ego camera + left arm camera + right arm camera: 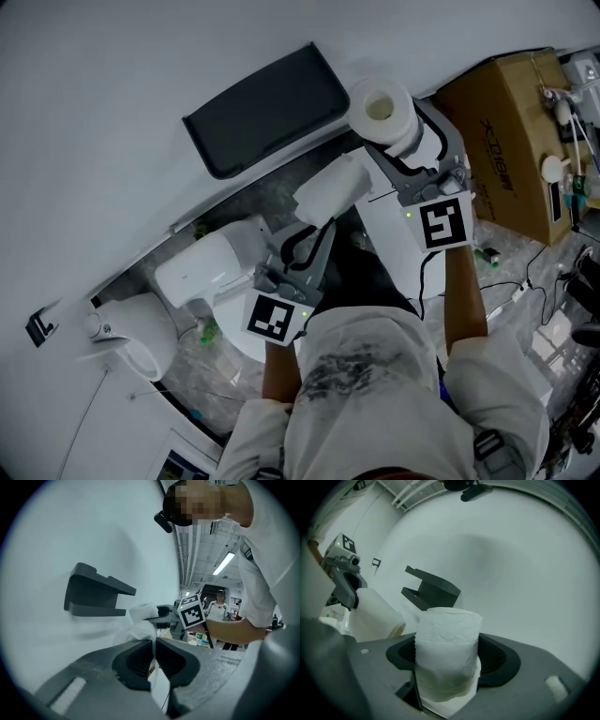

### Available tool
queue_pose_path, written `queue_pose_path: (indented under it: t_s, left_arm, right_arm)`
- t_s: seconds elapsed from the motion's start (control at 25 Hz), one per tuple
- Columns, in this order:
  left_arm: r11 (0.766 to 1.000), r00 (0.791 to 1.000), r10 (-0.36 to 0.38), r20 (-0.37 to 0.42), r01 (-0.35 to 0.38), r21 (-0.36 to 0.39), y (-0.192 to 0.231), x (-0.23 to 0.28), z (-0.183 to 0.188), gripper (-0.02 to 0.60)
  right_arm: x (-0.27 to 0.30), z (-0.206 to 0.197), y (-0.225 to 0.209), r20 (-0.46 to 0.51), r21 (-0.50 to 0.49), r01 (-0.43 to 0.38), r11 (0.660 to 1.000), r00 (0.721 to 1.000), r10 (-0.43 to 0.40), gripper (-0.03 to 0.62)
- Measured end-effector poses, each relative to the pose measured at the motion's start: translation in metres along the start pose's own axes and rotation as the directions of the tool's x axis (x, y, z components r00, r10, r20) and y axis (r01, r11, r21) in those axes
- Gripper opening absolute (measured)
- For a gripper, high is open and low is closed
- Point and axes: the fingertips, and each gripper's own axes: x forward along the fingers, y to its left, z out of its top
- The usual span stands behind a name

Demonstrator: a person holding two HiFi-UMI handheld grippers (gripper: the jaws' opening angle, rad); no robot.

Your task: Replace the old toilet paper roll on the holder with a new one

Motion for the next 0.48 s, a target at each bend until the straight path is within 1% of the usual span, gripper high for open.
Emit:
queue_pose_path:
  t_s: [0.2,0.32,0.48]
  left_arm:
    - [1.000,1.000,0.008,-0.009,-0.008,-0.014,0.002,-0.004,-0.003,0.018]
    - [1.000,1.000,0.008,-0.010,-0.008,-0.008,0.007,-0.011,-0.006,0.018]
    - [1.000,1.000,0.015,-0.008,-0.016,-0.024,0.011,-0.016,-0.008,0.018]
  right_arm:
    - [0.008,-0.008,0.006,-0.031,-0.075,-0.007,0.997,1.000,0.004,0.356]
    - [0.015,-0.007,0.015,-0.043,-0.111,-0.014,0.994,0.999,0.009,0.356]
    - [0.022,-0.009,0.023,-0.053,-0.167,-0.028,0.986,0.998,0.019,0.356]
